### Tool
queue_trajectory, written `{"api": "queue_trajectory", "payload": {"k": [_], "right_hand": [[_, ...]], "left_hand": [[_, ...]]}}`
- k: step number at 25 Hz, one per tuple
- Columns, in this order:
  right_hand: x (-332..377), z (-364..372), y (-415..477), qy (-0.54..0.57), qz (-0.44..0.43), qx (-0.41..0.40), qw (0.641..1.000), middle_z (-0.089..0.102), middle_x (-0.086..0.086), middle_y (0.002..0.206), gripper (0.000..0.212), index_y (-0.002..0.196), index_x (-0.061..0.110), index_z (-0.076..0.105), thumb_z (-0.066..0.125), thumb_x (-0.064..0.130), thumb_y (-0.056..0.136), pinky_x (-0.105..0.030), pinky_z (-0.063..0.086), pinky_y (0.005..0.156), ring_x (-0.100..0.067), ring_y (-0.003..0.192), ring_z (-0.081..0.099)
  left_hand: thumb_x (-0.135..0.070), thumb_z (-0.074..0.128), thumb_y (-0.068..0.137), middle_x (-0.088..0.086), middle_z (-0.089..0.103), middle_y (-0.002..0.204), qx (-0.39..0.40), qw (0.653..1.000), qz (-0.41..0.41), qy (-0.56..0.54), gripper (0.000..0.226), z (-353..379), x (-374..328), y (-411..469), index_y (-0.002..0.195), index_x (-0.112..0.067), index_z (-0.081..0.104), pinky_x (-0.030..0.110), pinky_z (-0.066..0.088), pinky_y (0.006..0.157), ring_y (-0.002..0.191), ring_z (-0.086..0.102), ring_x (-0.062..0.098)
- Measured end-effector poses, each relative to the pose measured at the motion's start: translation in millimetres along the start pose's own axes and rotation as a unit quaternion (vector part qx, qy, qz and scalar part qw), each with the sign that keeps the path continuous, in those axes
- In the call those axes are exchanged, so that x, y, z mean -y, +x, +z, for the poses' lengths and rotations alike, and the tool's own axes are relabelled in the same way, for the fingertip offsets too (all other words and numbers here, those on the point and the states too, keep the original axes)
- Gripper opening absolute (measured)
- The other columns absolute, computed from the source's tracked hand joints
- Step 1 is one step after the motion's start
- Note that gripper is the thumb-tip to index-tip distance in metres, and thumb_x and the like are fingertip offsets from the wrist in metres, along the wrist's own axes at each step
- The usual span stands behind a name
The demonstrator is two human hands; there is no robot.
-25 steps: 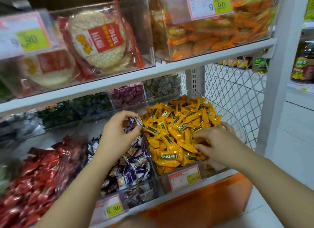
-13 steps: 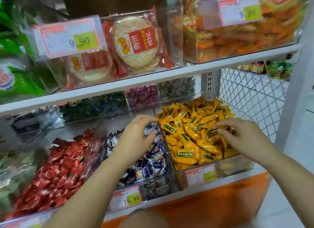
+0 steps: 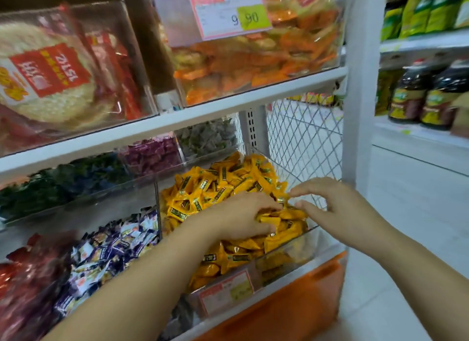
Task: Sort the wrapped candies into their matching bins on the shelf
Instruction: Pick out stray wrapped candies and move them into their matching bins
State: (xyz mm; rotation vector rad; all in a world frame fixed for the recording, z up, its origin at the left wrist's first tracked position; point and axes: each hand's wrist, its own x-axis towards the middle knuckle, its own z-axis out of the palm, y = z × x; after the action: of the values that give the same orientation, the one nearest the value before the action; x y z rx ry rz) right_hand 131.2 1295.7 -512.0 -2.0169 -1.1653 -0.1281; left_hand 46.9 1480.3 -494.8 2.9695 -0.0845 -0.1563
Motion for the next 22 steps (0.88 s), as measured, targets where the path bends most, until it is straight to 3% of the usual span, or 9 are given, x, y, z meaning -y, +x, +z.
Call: {"api": "queue_trajectory", "payload": {"k": [2,5,8,14,17,19,22], "right_hand": [[-3.4,-1.9,1.0,0.006,-0.008,0.0,1.0,0.065,0.014,0.103,0.019,0.101,0.027,0.07,0.063,0.018,0.086,-0.001,0.031,0.077,-0.001,0.102,0.052],[-5.2,0.1,1.6,0.004,-0.016,0.005,1.0,0.065,0.015,0.105,0.018,0.1,0.029,0.07,0.063,0.02,0.086,-0.012,0.035,0.086,-0.003,0.105,0.051],[-3.8,0.4,1.3,0.006,-0.017,0.007,1.0,0.064,0.017,0.106,0.018,0.101,0.03,0.07,0.063,0.021,0.087,-0.012,0.034,0.087,-0.003,0.106,0.051],[0.9,3.5,4.3,0.005,-0.009,0.003,1.0,0.064,0.016,0.104,0.018,0.101,0.03,0.069,0.064,0.022,0.086,-0.029,0.038,0.097,-0.009,0.108,0.052],[3.4,5.0,6.1,0.005,-0.004,0.006,1.0,0.064,0.015,0.105,0.018,0.102,0.029,0.069,0.063,0.022,0.086,-0.023,0.037,0.091,-0.009,0.108,0.05],[5.2,6.3,7.3,0.0,-0.005,0.007,1.0,0.064,0.014,0.105,0.019,0.102,0.028,0.069,0.063,0.022,0.086,-0.017,0.034,0.084,-0.008,0.107,0.049],[7.1,7.1,7.5,-0.007,-0.004,0.009,1.0,0.065,0.013,0.104,0.019,0.103,0.029,0.069,0.062,0.022,0.086,-0.018,0.033,0.086,-0.008,0.106,0.049]], "left_hand": [[-0.044,0.058,0.088,-0.009,0.047,0.136,0.021,1.0,-0.002,0.015,0.045,-1.7,5.0,0.6,0.13,-0.032,0.05,0.034,0.032,0.107,0.125,0.041,0.014],[-0.044,0.056,0.089,-0.013,0.052,0.128,0.039,0.999,-0.009,0.033,0.035,-5.5,12.0,-12.3,0.123,-0.034,0.056,0.032,0.036,0.102,0.117,0.047,0.008],[-0.046,0.05,0.092,-0.02,0.055,0.126,0.046,0.993,-0.011,0.106,0.031,-5.7,17.2,-26.4,0.12,-0.035,0.057,0.032,0.025,0.107,0.114,0.05,0.006],[-0.04,0.049,0.094,-0.024,0.057,0.123,0.035,0.997,-0.031,0.063,0.023,-16.4,23.6,-41.6,0.114,-0.04,0.061,0.039,0.01,0.113,0.115,0.05,-0.001],[-0.034,0.051,0.094,-0.019,0.062,0.116,-0.051,0.997,-0.024,0.045,0.022,-25.1,14.8,-31.8,0.111,-0.04,0.062,0.039,0.021,0.113,0.107,0.055,0.003],[-0.028,0.052,0.093,-0.017,0.059,0.12,-0.113,0.993,0.01,0.045,0.025,-27.2,8.9,-13.8,0.115,-0.036,0.062,0.039,0.03,0.108,0.114,0.052,0.005],[-0.03,0.051,0.092,-0.014,0.05,0.13,-0.068,0.992,0.012,0.11,0.03,-23.1,6.9,10.0,0.121,-0.037,0.056,0.048,0.023,0.111,0.126,0.04,0.013]]}}
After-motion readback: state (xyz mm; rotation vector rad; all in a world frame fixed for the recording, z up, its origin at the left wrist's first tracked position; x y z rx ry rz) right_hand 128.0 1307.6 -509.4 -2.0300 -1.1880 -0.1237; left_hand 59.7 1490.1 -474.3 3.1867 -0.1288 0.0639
